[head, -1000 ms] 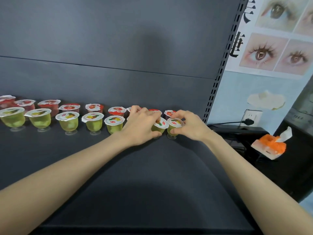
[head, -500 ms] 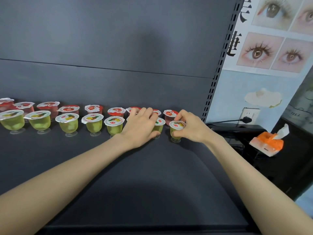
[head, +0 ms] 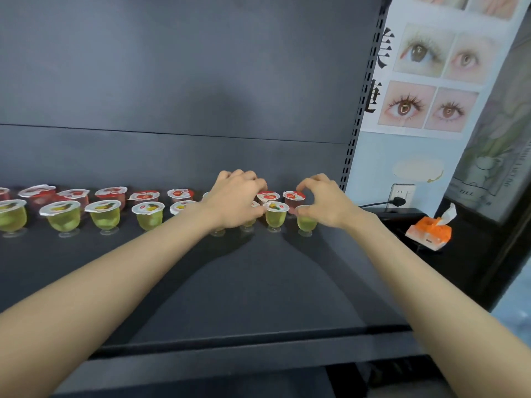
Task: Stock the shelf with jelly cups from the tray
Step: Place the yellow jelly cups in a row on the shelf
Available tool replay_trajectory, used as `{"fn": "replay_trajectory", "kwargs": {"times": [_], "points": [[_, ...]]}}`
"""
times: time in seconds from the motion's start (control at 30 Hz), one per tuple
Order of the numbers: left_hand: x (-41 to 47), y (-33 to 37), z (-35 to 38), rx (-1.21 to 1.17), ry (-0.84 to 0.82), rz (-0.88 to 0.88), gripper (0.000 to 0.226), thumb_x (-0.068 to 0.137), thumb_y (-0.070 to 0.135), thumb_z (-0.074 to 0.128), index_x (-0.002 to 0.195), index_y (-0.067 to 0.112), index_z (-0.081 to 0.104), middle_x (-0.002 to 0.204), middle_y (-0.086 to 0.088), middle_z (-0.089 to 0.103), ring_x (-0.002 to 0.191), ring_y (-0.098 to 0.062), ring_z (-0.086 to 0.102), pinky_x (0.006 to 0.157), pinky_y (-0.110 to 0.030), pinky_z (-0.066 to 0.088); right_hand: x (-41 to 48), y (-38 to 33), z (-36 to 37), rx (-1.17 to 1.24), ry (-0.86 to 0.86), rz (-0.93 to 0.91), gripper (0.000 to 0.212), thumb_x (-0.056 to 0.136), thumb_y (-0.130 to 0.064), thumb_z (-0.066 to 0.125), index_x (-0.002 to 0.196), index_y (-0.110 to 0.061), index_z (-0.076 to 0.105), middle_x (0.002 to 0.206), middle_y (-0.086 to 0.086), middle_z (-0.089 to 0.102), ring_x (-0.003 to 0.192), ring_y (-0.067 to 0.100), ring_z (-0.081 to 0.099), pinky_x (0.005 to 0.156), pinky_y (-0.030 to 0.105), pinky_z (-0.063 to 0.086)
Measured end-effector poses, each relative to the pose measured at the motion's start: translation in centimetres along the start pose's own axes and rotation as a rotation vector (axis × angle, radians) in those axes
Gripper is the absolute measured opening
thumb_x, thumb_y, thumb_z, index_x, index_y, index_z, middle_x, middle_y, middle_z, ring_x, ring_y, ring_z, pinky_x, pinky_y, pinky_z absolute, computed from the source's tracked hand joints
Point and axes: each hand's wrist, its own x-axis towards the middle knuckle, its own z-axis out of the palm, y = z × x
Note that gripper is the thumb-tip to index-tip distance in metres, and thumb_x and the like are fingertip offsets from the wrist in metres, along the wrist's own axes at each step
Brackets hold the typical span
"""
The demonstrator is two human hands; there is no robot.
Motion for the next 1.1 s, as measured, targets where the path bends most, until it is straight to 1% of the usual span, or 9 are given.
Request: {"fn": "replay_trajectory", "kwargs": {"times": [0.2,0.33,0.5,0.63,0.77,0.87,0.97,1.03,1.1], "points": [[-5.6,-1.9,-4.8,0.002,0.046,-0.005,0.049,0.091,0.043,0.051,0.134,0.02,0.046,0.131,-0.005,0.051,0.12,-0.025,0.044,0.099,-0.039,0.032,-3.3,-6.2,-1.2,0.003,0.075,-0.064,0.05,0.087,-0.024,0.064,0.133,-0.016,0.046,0.14,0.009,0.034,0.127,0.029,0.033,0.101,0.039,0.039],[-10.6,-3.6,-7.1,0.052,0.092,-0.025,0.049,0.091,0.043,0.051,0.135,0.021,0.044,0.13,-0.004,0.052,0.119,-0.025,0.045,0.099,-0.038,0.032,-6.0,-10.7,-1.5,-0.016,0.1,-0.116,0.049,0.089,-0.023,0.06,0.135,-0.016,0.044,0.141,0.007,0.033,0.128,0.028,0.031,0.1,0.039,0.039],[-18.0,-5.7,-9.6,0.078,0.199,-0.08,0.05,0.089,0.042,0.054,0.134,0.02,0.046,0.125,-0.004,0.055,0.118,-0.026,0.047,0.096,-0.038,0.031,-10.1,-16.4,-1.1,-0.02,0.127,-0.204,0.049,0.089,-0.022,0.058,0.135,-0.016,0.043,0.141,0.006,0.034,0.128,0.028,0.032,0.102,0.041,0.037],[-25.0,-7.0,-10.4,0.069,0.264,-0.134,0.051,0.085,0.04,0.062,0.129,0.015,0.052,0.118,-0.008,0.059,0.113,-0.032,0.051,0.094,-0.043,0.034,-14.3,-20.9,0.9,0.024,0.118,-0.285,0.048,0.09,-0.024,0.058,0.135,-0.015,0.043,0.141,0.006,0.036,0.126,0.028,0.034,0.102,0.038,0.036],[-32.6,-8.2,-10.2,0.105,0.23,-0.183,0.053,0.083,0.037,0.066,0.127,0.011,0.053,0.115,-0.012,0.059,0.108,-0.035,0.054,0.091,-0.046,0.038,-18.8,-25.2,4.2,0.09,0.068,-0.337,0.051,0.09,-0.025,0.06,0.136,-0.015,0.042,0.142,0.005,0.035,0.13,0.026,0.032,0.104,0.042,0.036],[-37.8,-9.0,-10.0,0.124,0.17,-0.201,0.054,0.082,0.033,0.068,0.128,0.009,0.054,0.115,-0.015,0.06,0.106,-0.036,0.056,0.091,-0.047,0.038,-22.0,-28.4,6.5,0.132,0.007,-0.338,0.051,0.092,-0.025,0.058,0.138,-0.015,0.039,0.143,0.005,0.034,0.129,0.025,0.031,0.102,0.04,0.039],[-43.0,-10.2,-9.3,0.146,0.145,-0.232,0.051,0.08,0.03,0.072,0.122,0.005,0.058,0.109,-0.016,0.062,0.099,-0.038,0.059,0.087,-0.048,0.043,-24.4,-31.1,9.4,0.153,-0.058,-0.36,0.049,0.093,-0.025,0.056,0.138,-0.016,0.039,0.144,0.004,0.033,0.129,0.025,0.031,0.1,0.039,0.039],[-46.3,-11.3,-8.2,0.15,0.128,-0.253,0.049,0.08,0.032,0.069,0.119,0.005,0.059,0.106,-0.015,0.064,0.095,-0.038,0.061,0.083,-0.048,0.045,-25.7,-32.7,11.7,0.165,-0.092,-0.363,0.048,0.093,-0.025,0.056,0.138,-0.017,0.039,0.144,0.003,0.031,0.129,0.023,0.03,0.097,0.037,0.039],[-49.4,-12.5,-6.7,0.14,0.087,-0.279,0.05,0.078,0.036,0.062,0.117,0.005,0.061,0.104,-0.014,0.064,0.091,-0.036,0.063,0.081,-0.047,0.047,-27.0,-34.3,14.3,0.171,-0.141,-0.364,0.049,0.094,-0.025,0.055,0.138,-0.017,0.038,0.145,0.003,0.029,0.13,0.023,0.029,0.095,0.036,0.039]]}}
